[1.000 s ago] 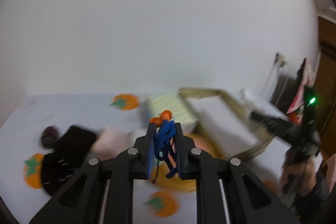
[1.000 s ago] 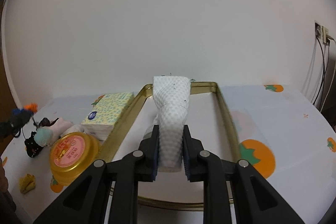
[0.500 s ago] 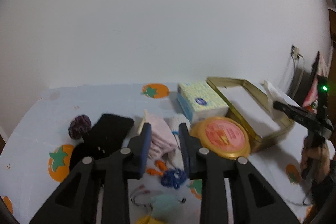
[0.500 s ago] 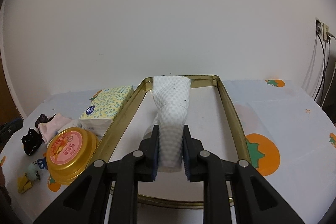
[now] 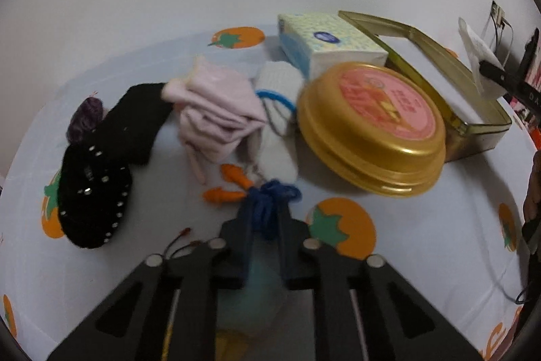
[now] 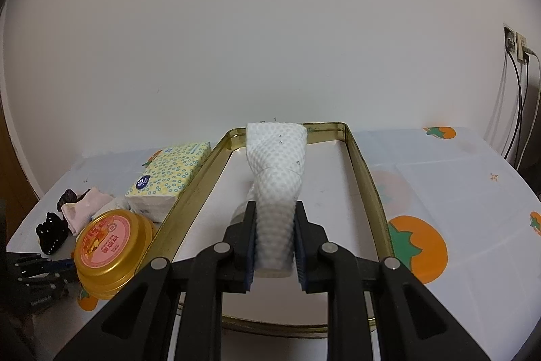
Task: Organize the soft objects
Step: 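Carry the white towel with the right gripper while the left carries the cord toy to the tray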
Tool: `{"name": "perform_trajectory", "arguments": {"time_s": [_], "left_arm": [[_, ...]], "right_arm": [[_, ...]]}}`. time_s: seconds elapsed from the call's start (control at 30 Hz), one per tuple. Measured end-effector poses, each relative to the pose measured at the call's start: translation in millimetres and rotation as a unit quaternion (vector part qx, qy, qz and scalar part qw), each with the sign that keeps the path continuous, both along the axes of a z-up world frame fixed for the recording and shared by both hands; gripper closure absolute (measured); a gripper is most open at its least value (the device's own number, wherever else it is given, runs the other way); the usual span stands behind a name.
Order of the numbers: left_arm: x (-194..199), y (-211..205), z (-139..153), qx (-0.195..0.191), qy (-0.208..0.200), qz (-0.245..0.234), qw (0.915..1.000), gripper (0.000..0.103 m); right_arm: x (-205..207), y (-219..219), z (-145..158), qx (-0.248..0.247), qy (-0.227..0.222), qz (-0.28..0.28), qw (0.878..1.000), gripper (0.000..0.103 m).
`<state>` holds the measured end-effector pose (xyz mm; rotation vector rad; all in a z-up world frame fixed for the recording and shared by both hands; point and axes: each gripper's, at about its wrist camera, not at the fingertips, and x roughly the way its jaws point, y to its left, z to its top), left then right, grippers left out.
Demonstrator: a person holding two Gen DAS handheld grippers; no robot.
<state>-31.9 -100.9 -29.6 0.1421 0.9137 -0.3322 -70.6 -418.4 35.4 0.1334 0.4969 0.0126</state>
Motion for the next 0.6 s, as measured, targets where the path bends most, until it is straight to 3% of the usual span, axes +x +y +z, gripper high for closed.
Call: {"name": "perform_trajectory", "arguments": {"time_s": [0.1, 0.23, 0.43, 0.6], "left_arm": [[-8.6, 10.2, 12.0, -0.023, -0.023, 0.004, 0.9995, 0.093], [-24.9, 11.9, 43.2, -0.073, -0.088, -0.015, 0.9933, 0.093], [-42.2, -35.1, 100.5, -0.143, -0.174, -0.089, 0.9703, 0.093], [-36.7, -101.4, 121.7, -0.177, -0.195, -0.143, 0.954, 0.093]], "right_arm": [[-1.8, 0.0, 1.4, 0.002, -0.005, 0.002, 1.0, 0.082], [-5.7, -2.7, 5.6, 0.0, -0.02, 0.0, 1.0, 0.082], [-0.6, -14.2, 7.3, -0.016, -0.02, -0.015, 1.0, 0.082], [7.6, -24.6, 4.1, -0.021, -0.007, -0.025, 0.999, 0.082]]}}
